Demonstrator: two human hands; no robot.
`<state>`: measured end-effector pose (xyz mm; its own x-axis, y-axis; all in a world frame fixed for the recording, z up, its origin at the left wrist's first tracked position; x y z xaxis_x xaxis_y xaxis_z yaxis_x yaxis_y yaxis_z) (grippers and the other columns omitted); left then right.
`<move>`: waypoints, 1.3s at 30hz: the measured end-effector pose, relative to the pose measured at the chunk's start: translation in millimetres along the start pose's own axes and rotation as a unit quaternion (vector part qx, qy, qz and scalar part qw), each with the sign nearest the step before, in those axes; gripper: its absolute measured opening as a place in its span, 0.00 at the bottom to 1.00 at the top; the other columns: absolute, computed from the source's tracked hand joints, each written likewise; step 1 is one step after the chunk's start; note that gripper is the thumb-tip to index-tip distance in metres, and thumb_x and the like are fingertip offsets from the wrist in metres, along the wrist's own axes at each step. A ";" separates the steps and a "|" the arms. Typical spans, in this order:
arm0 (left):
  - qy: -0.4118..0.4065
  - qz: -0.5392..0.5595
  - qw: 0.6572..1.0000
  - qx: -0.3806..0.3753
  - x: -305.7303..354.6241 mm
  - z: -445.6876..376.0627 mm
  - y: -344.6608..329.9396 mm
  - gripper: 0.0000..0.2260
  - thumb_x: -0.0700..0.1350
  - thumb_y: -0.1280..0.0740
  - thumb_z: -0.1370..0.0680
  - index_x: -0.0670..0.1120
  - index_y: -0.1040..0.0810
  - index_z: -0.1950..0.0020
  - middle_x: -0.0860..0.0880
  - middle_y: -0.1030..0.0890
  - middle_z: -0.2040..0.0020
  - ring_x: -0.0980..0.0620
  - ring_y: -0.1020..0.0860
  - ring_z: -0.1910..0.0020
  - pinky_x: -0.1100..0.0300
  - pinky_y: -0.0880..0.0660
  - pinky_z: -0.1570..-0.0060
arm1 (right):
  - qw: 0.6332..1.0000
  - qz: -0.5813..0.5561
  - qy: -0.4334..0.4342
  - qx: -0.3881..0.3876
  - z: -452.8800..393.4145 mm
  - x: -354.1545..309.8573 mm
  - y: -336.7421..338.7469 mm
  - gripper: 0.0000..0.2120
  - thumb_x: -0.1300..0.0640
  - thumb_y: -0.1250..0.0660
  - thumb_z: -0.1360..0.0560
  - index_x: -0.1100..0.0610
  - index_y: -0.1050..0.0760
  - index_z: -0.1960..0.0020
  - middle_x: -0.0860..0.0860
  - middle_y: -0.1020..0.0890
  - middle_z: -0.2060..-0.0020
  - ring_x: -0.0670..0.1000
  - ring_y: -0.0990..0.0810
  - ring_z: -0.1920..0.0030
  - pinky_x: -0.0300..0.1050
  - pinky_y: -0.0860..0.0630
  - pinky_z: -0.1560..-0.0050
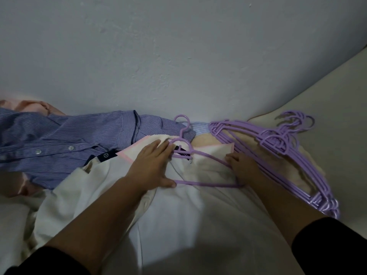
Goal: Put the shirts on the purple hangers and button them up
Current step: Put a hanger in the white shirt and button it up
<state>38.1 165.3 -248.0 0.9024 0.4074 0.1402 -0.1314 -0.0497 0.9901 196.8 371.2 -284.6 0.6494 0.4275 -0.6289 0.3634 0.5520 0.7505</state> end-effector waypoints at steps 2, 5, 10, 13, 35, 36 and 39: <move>-0.004 -0.008 1.000 0.002 -0.7 -1.4 -3.5 0.54 0.70 0.29 0.37 0.49 0.52 0.21 0.49 0.49 0.21 0.45 0.51 0.22 0.53 0.53 0.26 | 1.000 0.013 -0.018 -0.011 -4.0 4.6 -2.6 0.12 0.57 0.40 0.21 0.60 0.21 0.45 0.56 0.19 0.46 0.55 0.23 0.45 0.39 0.37 0.58; -0.007 -0.008 1.000 0.008 -1.4 -1.9 -6.4 0.54 0.69 0.28 0.37 0.49 0.50 0.21 0.49 0.46 0.21 0.44 0.50 0.23 0.53 0.52 0.26 | 0.997 -0.047 -0.050 -0.023 -7.2 10.8 -4.5 0.13 0.62 0.38 0.23 0.59 0.22 0.41 0.55 0.20 0.42 0.53 0.24 0.44 0.35 0.35 0.50; -0.017 -0.026 0.999 0.033 -0.3 -0.6 -4.8 0.50 0.70 0.29 0.41 0.45 0.34 0.26 0.42 0.31 0.28 0.36 0.37 0.28 0.48 0.44 0.30 | 0.985 -0.160 -0.056 -0.012 -4.3 7.2 7.4 0.10 0.69 0.37 0.24 0.61 0.21 0.46 0.55 0.22 0.52 0.50 0.25 0.54 0.31 0.30 0.59; -0.017 -0.048 0.998 0.039 -2.2 -1.0 -6.3 0.47 0.71 0.33 0.43 0.45 0.26 0.31 0.39 0.25 0.35 0.33 0.30 0.34 0.40 0.36 0.34 | 0.979 -0.200 -0.034 0.007 0.0 1.4 28.0 0.11 0.68 0.38 0.23 0.63 0.21 0.44 0.57 0.20 0.50 0.53 0.21 0.52 0.29 0.27 0.60; 0.093 -0.137 0.983 0.075 1.3 -33.0 31.6 0.45 0.72 0.34 0.36 0.49 0.36 0.26 0.41 0.33 0.30 0.39 0.38 0.30 0.44 0.47 0.28 | 0.889 -0.455 -0.053 -0.013 39.6 -79.4 -10.7 0.14 0.68 0.41 0.22 0.61 0.24 0.39 0.53 0.20 0.54 0.49 0.24 0.57 0.38 0.26 0.58; 0.093 -0.129 0.986 0.059 0.7 -32.7 26.6 0.46 0.71 0.33 0.36 0.49 0.38 0.25 0.41 0.36 0.27 0.39 0.41 0.28 0.44 0.48 0.27 | 0.890 -0.452 -0.057 -0.024 39.7 -79.3 -20.3 0.15 0.68 0.41 0.22 0.60 0.25 0.38 0.53 0.20 0.50 0.50 0.23 0.53 0.40 0.24 0.52; 0.078 -0.051 0.994 0.054 0.5 -19.0 11.2 0.44 0.65 0.28 0.34 0.47 0.39 0.24 0.41 0.44 0.23 0.36 0.48 0.25 0.44 0.49 0.27 | 0.882 -0.463 -0.078 -0.036 43.8 -63.8 -39.4 0.17 0.69 0.40 0.23 0.60 0.27 0.35 0.56 0.21 0.52 0.53 0.22 0.51 0.48 0.23 0.44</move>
<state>29.2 182.3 -236.9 0.8332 0.5512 0.0449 0.0094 -0.0953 0.9954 170.3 290.9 -265.1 0.1829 -0.3302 -0.9260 0.7458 0.6603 -0.0882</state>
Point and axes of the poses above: each hand's wrist, its own z-axis away from the middle knuckle, its own y-axis out of the back of the hand, x = y × z, the point moved 9 cm from there along -z, towards the middle knuckle
